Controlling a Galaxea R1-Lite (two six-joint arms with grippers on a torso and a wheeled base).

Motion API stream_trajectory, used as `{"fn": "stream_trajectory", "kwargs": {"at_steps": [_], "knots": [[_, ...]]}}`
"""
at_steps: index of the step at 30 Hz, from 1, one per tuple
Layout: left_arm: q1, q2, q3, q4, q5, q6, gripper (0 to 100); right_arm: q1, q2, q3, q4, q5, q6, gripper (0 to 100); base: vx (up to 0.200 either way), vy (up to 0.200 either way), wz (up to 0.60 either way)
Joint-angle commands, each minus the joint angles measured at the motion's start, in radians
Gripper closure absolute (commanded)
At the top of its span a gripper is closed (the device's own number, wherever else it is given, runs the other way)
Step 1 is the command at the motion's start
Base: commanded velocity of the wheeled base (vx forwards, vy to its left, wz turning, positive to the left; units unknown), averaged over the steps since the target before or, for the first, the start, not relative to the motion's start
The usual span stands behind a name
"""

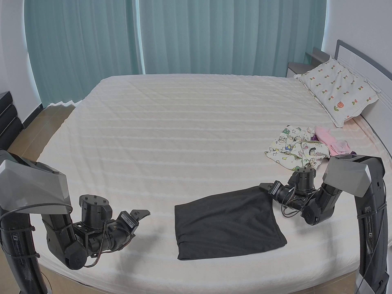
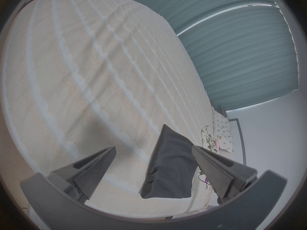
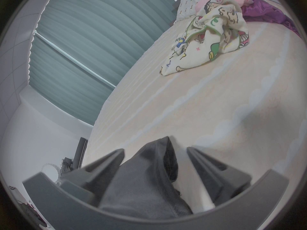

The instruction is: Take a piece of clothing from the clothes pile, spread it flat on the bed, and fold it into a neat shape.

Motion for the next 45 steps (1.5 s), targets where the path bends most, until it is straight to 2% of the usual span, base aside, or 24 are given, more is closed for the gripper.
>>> {"fn": "stream_trajectory", "kwargs": {"at_steps": [1, 6, 19, 20, 26, 33, 34, 38, 39, 40, 45], "knots": [[0.0, 0.006, 0.0, -0.001, 0.005, -0.001, 0, 0.004, 0.004, -0.017, 0.047, 0.01, 0.001, 100, 0.0, 0.0, 0.0], [0.0, 0.006, 0.0, -0.001, 0.006, -0.001, 0, -0.001, 0.006, -0.037, 0.068, 0.002, 0.007, 100, 0.0, 0.0, 0.0], [0.0, 0.006, 0.002, -0.001, 0.006, -0.001, 0, -0.016, 0.01, -0.051, 0.07, -0.067, 0.013, 100, 0.0, 0.0, 0.0], [0.0, 0.006, 0.002, -0.001, 0.006, 0.0, 0, -0.016, 0.01, -0.052, 0.073, -0.068, 0.013, 0, 0.0, 0.0, 0.0], [-0.002, 0.006, 0.002, -0.001, 0.006, 0.0, 0, -0.018, 0.001, -0.037, 0.061, -0.07, 0.013, 0, 0.0, 0.0, 0.0], [-0.002, 0.006, 0.002, -0.001, 0.006, 0.0, 0, -0.041, -0.12, 0.12, 0.051, -0.059, 0.005, 0, 0.0, 0.0, 0.0], [-0.002, 0.006, 0.003, -0.001, 0.006, 0.0, 0, -0.041, -0.143, 0.187, 0.041, -0.053, 0.001, 0, 0.0, 0.0, 0.0], [-0.005, 0.006, 0.005, -0.001, 0.006, 0.0, 0, -0.041, -0.142, 0.302, -0.008, -0.021, -0.055, 0, -0.15, 0.0, 0.0], [-0.009, 0.006, 0.006, -0.001, 0.008, 0.0, 0, -0.041, -0.131, 0.373, -0.067, 0.013, -0.107, 0, -0.2, 0.0, 0.0], [-0.011, 0.006, 0.006, -0.001, 0.009, 0.0, 0, -0.041, -0.125, 0.414, -0.105, 0.033, -0.122, 0, -0.2, 0.0, 0.0], [-0.014, 0.009, 0.006, -0.001, 0.019, 0.0, 0, -0.024, -0.111, 0.578, -0.277, 0.111, -0.15, 0, -0.2, 0.0, 0.0]]}}
